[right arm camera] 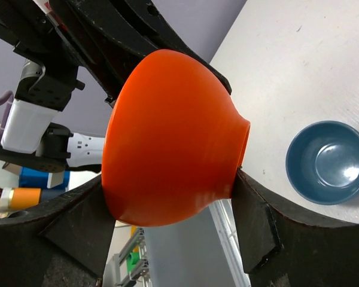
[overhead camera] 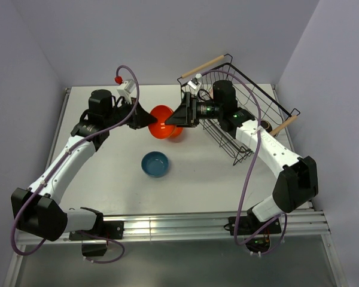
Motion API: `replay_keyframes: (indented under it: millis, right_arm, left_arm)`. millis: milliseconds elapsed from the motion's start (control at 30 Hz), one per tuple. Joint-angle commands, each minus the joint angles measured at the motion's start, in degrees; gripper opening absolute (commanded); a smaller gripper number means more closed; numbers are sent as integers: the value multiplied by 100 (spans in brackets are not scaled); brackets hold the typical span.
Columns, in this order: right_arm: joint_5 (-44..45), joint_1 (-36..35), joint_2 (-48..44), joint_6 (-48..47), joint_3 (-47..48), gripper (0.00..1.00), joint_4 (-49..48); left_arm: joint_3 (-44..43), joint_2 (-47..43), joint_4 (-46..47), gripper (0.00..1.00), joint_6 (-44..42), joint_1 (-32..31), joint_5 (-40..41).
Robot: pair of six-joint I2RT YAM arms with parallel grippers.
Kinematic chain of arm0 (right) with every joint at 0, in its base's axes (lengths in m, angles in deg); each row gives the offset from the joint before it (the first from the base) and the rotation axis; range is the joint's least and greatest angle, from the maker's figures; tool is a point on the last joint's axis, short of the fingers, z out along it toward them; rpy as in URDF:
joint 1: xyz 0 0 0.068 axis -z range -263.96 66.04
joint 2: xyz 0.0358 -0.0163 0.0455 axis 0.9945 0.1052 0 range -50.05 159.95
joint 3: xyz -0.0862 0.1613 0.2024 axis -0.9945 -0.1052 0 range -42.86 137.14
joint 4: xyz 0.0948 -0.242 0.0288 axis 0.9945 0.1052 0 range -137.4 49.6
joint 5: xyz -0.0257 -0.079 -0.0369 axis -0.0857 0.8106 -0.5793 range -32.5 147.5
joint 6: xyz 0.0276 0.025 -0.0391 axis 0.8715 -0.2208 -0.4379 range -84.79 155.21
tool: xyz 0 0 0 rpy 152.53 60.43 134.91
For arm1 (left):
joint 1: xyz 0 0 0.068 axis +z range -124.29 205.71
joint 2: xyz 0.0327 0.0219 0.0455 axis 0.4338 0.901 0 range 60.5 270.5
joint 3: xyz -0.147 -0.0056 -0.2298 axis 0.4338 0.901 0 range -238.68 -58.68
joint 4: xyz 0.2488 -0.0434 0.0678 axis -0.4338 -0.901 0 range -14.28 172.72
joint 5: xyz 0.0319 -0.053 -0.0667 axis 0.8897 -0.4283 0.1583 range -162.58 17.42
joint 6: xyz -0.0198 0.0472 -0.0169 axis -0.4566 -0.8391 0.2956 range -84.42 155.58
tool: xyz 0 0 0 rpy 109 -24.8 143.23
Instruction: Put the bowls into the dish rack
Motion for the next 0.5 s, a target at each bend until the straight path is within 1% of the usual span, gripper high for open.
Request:
replay_keyframes:
  millis: [0, 33, 67, 133, 167, 233, 267, 400, 467]
  right_arm:
    - [-19, -24, -329, -168, 73, 22, -165]
    - [-2, -15, -329, -203, 90, 8, -130]
    - [25, -24, -329, -317, 125, 0, -86]
    - [69, -24, -329, -414, 178, 0, 81]
    - [86, -15, -329, -467, 187, 0, 99]
    - [113, 2, -347, -502, 187, 0, 161]
    - [121, 2, -338, -520, 187, 0, 170]
    - [192, 55, -373, -573, 170, 0, 257]
    - [209, 73, -391, -573, 135, 0, 266]
  left_arm:
    - [-45, -72, 308, 7, 60, -24, -129]
    - [-45, -46, 290, 8, 69, -24, -137]
    - [-62, -11, 281, 14, 78, -24, -137]
    - [-62, 16, 263, 20, 87, -16, -172]
    - [-62, 33, 255, 27, 87, -24, -164]
    - [-62, 51, 255, 35, 96, -24, -173]
    - [-71, 69, 246, 44, 87, -24, -164]
    - [-168, 139, 97, 55, 17, -16, -102]
    - [-194, 174, 79, 58, -10, -24, -76]
